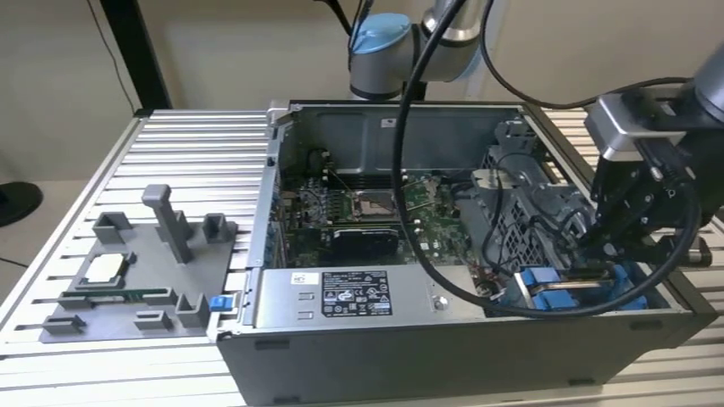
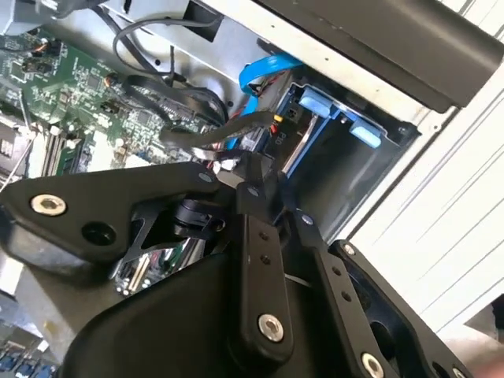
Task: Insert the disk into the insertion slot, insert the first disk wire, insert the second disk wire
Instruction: 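Insert the second disk wire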
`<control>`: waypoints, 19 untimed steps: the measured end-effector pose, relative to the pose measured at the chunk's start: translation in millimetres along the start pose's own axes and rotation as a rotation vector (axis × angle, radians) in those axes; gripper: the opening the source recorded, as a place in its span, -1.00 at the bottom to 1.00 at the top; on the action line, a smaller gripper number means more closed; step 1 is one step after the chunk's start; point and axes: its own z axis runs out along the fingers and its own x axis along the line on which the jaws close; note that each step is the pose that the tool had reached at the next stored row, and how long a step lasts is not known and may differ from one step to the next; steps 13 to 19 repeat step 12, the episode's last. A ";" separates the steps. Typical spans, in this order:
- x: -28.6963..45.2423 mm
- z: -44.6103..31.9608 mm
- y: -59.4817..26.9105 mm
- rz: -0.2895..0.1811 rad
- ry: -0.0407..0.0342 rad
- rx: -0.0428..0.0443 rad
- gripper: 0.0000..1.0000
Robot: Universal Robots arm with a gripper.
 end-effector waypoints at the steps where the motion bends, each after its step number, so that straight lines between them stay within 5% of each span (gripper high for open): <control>1: -0.4 -2.4 0.0 0.000 -0.0005 0.0000 1.00; 19: -0.9 -6.0 0.0 0.000 -0.0008 0.0000 1.00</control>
